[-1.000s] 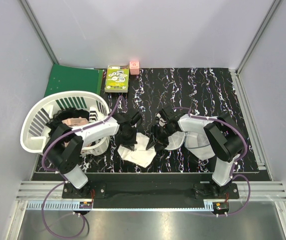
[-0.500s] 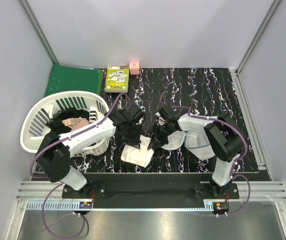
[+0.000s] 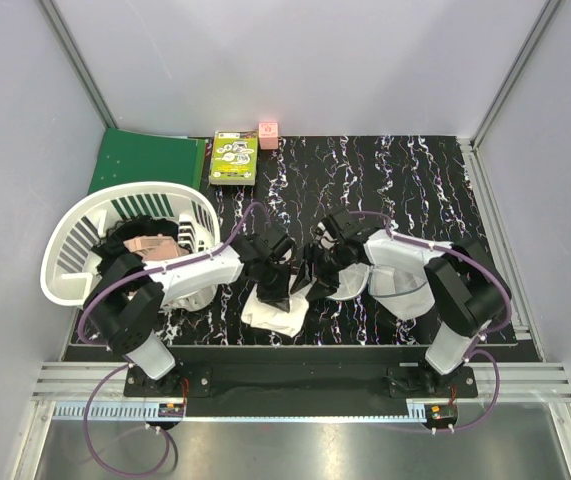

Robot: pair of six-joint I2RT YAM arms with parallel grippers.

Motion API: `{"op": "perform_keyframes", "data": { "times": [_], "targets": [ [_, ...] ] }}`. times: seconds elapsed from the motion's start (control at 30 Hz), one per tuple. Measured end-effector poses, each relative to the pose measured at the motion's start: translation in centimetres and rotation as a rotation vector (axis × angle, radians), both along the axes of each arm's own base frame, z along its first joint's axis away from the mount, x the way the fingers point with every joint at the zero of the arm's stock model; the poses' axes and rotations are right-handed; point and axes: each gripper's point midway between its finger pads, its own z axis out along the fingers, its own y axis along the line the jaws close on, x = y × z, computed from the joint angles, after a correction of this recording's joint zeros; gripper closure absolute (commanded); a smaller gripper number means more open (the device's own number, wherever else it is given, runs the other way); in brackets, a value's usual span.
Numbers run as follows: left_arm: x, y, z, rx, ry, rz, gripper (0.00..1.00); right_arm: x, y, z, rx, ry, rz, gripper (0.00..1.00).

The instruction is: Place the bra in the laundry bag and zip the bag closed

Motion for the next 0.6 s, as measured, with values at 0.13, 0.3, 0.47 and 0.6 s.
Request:
{"op": "perform_keyframes", "data": {
  "times": [0.13,0.3,0.47,0.6],
  "targets": [
    [-0.1,0.1,-0.8,-0.005,-0.006,0.001,1.0,0.1,0.1,1.9,0.031,-0.032,-0.014,0.24],
    [-0.1,0.2,-1.1,-0.017,-0.015,0.001,1.0,-0.1,-0.1,1.7,0.029,-0.022,-0.019,0.11],
    [0.2,0.0,-0.4,-0.044,-0.042,0.002,1.0,-0.8,-0.7,0.8,0.008,0.001,-0.02,0.02],
    [0.3,0.0,-0.4,-0.046,-0.049,0.005,1.0,-0.8,-0.6,0.5,0.01,0.0,-0.013,0.0]
  ]
}}
